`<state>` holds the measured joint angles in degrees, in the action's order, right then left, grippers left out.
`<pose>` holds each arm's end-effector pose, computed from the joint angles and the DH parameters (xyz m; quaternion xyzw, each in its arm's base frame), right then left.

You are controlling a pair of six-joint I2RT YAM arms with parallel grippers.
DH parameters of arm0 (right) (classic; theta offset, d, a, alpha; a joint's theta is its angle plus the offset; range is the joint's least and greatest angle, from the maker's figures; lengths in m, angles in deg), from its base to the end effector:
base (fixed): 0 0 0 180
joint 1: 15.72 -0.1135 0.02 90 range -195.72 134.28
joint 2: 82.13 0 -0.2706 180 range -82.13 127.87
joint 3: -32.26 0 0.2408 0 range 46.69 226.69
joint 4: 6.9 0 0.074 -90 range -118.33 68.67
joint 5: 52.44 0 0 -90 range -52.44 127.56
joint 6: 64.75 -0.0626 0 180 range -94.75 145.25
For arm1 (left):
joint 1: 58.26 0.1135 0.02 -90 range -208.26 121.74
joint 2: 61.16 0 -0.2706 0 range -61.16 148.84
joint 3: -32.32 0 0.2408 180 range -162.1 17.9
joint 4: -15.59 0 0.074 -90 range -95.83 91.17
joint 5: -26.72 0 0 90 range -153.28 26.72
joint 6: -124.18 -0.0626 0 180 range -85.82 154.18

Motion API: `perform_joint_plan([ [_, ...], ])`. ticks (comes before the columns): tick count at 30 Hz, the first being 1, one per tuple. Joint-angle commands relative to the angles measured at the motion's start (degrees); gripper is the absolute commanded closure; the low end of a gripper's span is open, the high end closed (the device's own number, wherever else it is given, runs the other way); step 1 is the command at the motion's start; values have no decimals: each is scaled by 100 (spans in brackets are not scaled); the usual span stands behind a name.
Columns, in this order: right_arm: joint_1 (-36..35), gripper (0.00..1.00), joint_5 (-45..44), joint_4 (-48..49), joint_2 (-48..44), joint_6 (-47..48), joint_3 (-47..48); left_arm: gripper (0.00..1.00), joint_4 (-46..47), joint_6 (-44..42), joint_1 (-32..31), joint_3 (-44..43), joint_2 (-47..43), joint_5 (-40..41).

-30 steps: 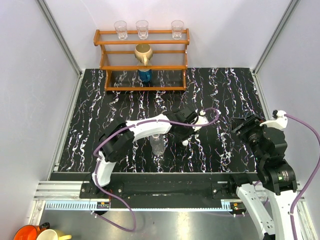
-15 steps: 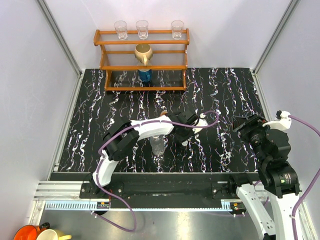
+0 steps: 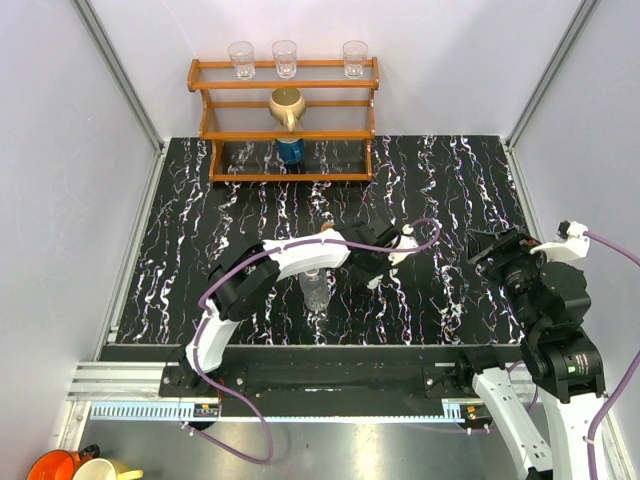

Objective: Screw on the bottle caps

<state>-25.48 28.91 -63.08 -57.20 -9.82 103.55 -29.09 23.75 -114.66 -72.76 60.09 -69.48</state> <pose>0.0752 0.0034 0.3786 0.2145 0.7337 0.1915 0.6156 0.2478 -0.3852 0.1588 0.5436 0.7992 -0.1463 0.2109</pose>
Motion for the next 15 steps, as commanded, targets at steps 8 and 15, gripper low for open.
perform_joint_plan([
  [8, -26, 13, 2164, 1730, 231, 1291, 176, 100, -1324, 269, 480, -1814, -1760, -1960],
  [15, -17, 13, 3410, 3550, 328, 1591, -474, 100, -1063, 1833, 2323, -2536, -2404, -4730],
])
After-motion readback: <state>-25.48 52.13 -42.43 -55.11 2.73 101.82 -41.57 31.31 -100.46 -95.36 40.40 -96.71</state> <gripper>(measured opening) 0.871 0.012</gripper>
